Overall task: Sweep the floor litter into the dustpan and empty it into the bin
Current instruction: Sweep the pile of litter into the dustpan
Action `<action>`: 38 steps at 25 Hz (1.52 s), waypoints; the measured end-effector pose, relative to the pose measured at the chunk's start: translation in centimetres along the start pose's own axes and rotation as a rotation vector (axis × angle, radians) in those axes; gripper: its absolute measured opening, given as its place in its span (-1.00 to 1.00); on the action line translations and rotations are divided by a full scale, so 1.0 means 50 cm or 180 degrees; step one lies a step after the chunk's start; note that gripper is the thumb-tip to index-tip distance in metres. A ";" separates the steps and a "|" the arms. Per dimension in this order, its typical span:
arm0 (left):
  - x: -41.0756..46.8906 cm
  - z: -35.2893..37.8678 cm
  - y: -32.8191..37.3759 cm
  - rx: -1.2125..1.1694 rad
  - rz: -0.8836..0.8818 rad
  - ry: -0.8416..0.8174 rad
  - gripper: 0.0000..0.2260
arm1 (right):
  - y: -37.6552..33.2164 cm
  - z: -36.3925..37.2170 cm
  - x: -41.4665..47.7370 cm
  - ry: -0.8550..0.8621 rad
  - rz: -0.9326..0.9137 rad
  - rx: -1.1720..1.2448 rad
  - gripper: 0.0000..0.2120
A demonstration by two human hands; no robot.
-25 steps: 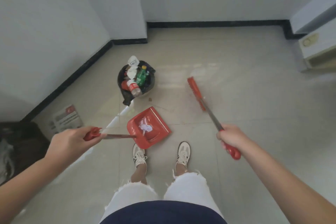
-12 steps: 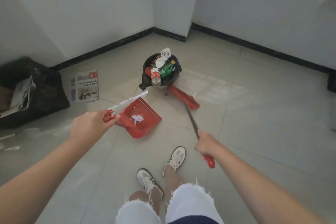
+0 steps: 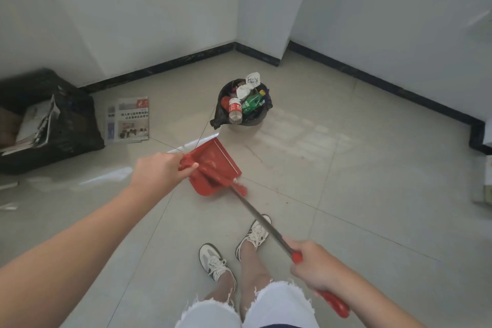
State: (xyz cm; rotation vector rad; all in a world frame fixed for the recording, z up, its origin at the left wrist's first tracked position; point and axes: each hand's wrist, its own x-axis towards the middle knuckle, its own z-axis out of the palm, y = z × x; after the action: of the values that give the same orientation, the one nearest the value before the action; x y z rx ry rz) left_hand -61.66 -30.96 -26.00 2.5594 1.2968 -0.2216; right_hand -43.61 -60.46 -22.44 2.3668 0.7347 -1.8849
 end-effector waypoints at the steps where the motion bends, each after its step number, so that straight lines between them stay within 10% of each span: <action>1: -0.005 -0.003 -0.015 -0.0019 -0.0124 -0.0059 -0.66 | 0.018 0.007 -0.027 0.0078 0.0041 0.0167 -0.33; 12: -0.047 -0.013 -0.172 0.0546 0.0979 -0.0264 -0.66 | 0.169 0.035 -0.063 0.1019 0.1149 0.2154 -0.60; 22: -0.065 0.053 -0.149 0.0402 0.1911 -0.0044 -0.57 | 0.085 0.170 0.090 0.0531 0.1399 0.1727 -0.89; 31: -0.086 0.104 -0.103 0.0286 0.2085 0.0122 -0.56 | -0.063 0.247 0.015 -0.0435 0.0551 0.1414 -0.40; 38: -0.109 0.071 -0.105 0.0092 0.1233 -0.0013 -0.37 | 0.038 0.065 -0.147 -0.0392 0.0533 0.1609 -0.45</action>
State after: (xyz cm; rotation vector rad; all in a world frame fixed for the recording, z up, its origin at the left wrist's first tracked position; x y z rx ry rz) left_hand -69.15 -33.24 -28.86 2.7652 0.7758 -0.1675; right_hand -47.00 -65.64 -16.96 2.4322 0.0421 -2.3262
